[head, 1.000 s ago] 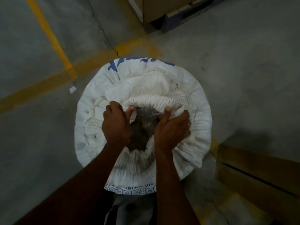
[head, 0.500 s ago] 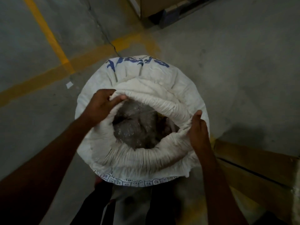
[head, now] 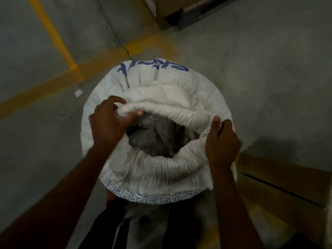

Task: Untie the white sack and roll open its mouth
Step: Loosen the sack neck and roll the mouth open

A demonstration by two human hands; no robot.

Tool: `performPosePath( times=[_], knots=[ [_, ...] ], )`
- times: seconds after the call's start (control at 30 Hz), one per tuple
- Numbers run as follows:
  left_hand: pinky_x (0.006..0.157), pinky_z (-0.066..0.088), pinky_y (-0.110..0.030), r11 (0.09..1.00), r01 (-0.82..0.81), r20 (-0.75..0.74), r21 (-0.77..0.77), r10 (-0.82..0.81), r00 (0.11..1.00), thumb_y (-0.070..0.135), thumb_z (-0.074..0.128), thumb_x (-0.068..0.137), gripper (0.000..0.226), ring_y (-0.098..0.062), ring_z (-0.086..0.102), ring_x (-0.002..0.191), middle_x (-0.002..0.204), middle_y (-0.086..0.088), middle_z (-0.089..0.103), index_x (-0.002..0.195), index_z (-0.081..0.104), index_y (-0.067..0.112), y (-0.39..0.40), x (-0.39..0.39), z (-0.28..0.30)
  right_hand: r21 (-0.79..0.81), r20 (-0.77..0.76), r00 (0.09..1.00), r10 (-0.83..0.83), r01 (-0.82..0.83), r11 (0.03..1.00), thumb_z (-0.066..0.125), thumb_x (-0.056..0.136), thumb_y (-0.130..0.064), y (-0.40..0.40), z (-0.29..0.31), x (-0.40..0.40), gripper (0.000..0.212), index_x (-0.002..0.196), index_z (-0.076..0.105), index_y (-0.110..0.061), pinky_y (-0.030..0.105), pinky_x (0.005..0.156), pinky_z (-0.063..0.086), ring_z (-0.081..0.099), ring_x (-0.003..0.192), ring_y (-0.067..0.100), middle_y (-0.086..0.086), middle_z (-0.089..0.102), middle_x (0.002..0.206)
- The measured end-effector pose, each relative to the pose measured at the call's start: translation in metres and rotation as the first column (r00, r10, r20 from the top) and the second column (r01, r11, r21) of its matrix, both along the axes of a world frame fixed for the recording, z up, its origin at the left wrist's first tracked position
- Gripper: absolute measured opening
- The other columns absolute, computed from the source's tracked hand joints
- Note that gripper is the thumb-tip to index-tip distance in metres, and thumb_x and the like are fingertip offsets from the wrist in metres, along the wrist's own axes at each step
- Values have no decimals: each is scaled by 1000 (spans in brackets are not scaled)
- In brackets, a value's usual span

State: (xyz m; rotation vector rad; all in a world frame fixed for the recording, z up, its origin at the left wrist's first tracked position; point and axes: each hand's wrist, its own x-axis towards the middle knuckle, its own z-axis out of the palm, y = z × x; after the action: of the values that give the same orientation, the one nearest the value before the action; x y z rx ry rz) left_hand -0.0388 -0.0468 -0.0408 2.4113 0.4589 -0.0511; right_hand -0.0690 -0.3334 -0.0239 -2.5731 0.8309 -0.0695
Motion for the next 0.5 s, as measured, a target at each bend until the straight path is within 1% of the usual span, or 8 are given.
performPosePath(
  times=[0.07, 0.1, 0.17, 0.23, 0.3, 0.4, 0.47, 0.5],
  knots=[
    [103, 46, -56, 973, -194, -16, 124, 198, 980, 90, 71, 62, 91, -31, 58, 124, 132, -5, 62, 131, 55, 34, -24, -26, 1, -110, 86, 992, -95, 104, 989, 30, 96, -72, 24, 6, -10, 65, 117, 56, -16, 50, 92, 42, 59, 108, 36, 13, 64, 114],
    [105, 43, -59, 950, -270, -35, 154, 279, 960, 91, 71, 61, 101, -34, 52, 131, 142, -8, 55, 141, 48, 33, -35, -39, 1, -128, 117, 985, -130, 145, 981, 39, 95, -71, 36, 11, -16, 65, 129, 52, -17, 51, 96, 39, 53, 120, 35, 12, 58, 129],
    [100, 44, -63, 925, -353, -84, 139, 366, 927, 92, 68, 61, 114, -39, 48, 135, 148, -12, 47, 151, 38, 29, -51, -56, -2, -116, 141, 978, -153, 170, 979, 50, 92, -68, 59, 19, -29, 73, 145, 41, -18, 53, 103, 35, 44, 134, 33, 11, 45, 148],
    [97, 48, -62, 916, -400, -125, 30, 400, 908, 84, 74, 65, 113, -38, 50, 134, 149, -11, 48, 155, 33, 29, -57, -63, -9, -68, 92, 984, -152, 158, 985, 51, 91, -70, 79, 15, -38, 85, 155, 28, -19, 54, 108, 32, 38, 140, 34, 13, 36, 156],
    [99, 49, -55, 902, -419, -135, -105, 405, 904, 74, 78, 73, 103, -34, 58, 129, 144, -7, 57, 153, 33, 29, -57, -62, -15, -30, 2, 989, -148, 148, 988, 50, 88, -76, 95, 3, -38, 98, 160, 15, -20, 58, 109, 31, 37, 141, 36, 15, 33, 157],
    [91, 54, -37, 901, -376, -101, -218, 362, 927, 61, 80, 80, 85, -29, 69, 108, 119, -4, 71, 146, 40, 26, -52, -58, -16, 26, -88, 987, -135, 138, 990, 59, 84, -75, 105, -23, -34, 109, 162, 6, -18, 57, 103, 37, 43, 129, 36, 17, 42, 144],
    [80, 50, -12, 895, -313, -99, -317, 297, 950, 49, 84, 81, 80, -3, 69, 92, 103, 12, 69, 144, 43, 22, -44, -60, -16, 151, -28, 994, -106, 109, 983, 68, 87, -60, 97, -37, -34, 106, 162, 6, -17, 50, 107, 39, 43, 132, 34, 17, 40, 146],
    [74, 45, -2, 896, -275, -102, -348, 255, 962, 42, 86, 82, 79, 11, 66, 87, 101, 22, 64, 145, 44, 19, -38, -62, -16, 251, 26, 996, -88, 79, 965, 72, 89, -51, 90, -40, -36, 103, 162, 7, -18, 41, 113, 36, 39, 140, 29, 17, 36, 154]
  ],
)
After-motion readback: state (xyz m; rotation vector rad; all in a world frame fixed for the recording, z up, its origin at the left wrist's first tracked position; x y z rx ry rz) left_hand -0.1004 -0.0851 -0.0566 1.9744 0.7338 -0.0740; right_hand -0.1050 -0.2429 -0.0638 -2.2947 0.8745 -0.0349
